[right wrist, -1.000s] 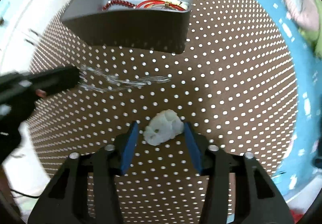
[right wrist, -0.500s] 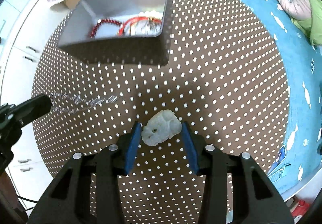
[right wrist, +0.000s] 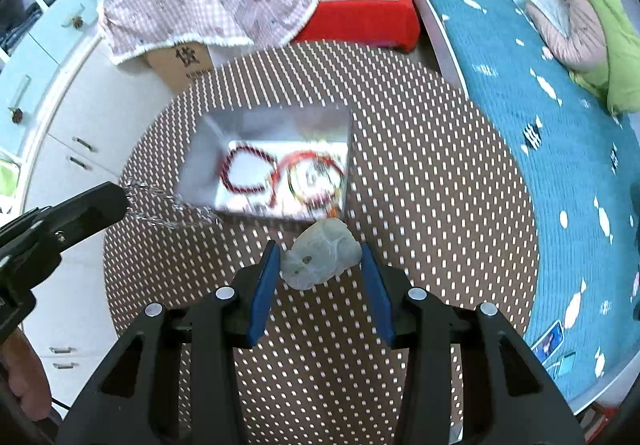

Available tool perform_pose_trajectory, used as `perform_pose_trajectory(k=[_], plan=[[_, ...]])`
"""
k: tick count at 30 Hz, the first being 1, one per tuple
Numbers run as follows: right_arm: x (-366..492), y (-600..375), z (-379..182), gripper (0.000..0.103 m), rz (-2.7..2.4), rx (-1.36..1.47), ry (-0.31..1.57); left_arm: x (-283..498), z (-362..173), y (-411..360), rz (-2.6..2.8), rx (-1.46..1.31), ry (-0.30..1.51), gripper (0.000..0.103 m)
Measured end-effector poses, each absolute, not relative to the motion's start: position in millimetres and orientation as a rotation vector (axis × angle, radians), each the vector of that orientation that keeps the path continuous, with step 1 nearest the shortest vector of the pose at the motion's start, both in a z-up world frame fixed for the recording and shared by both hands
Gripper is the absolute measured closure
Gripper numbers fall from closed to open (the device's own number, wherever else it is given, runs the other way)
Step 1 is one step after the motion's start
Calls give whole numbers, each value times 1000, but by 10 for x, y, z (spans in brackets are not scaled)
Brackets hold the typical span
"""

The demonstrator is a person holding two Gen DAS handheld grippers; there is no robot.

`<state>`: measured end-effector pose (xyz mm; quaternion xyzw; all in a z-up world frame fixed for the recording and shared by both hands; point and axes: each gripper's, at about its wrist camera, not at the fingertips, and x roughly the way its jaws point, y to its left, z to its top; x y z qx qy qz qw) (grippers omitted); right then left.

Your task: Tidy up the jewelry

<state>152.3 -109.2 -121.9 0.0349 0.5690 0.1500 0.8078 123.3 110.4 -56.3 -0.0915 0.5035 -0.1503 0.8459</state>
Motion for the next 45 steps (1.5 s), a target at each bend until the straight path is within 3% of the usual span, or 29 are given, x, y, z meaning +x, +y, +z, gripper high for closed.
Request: perform_pose_trajectory(k=[7, 21, 23, 28, 35, 39, 41, 45], plan=[[1855, -1036, -1381, 63, 352, 75, 1189, 1608, -499, 880, -319, -190, 1040, 100], [2091, -953, -1769, 62, 435, 77, 1309, 1959, -1297, 754, -222, -153, 1231, 96], [2096, -971, -1774, 63, 435, 86, 1312, 1953, -1359, 758, -205, -147, 1248, 85], [2054, -1016, -1726, 63, 428, 95, 1307, 1897, -1421, 763, -177, -128, 1255, 80], [1883, -1121, -1584, 63, 385, 114, 1287, 1666, -1266, 766, -170, -97, 1213, 57], [1700, -1192, -1388, 63, 356, 122, 1246, 1471, -1077, 771, -168, -79, 1168, 50], [1608, -1219, -1297, 61, 346, 129, 1224, 1375, -942, 778, -161, -66, 1135, 40], [1330, -1291, -1021, 49, 311, 159, 1158, 1178, -681, 801, -154, -50, 1076, 34]])
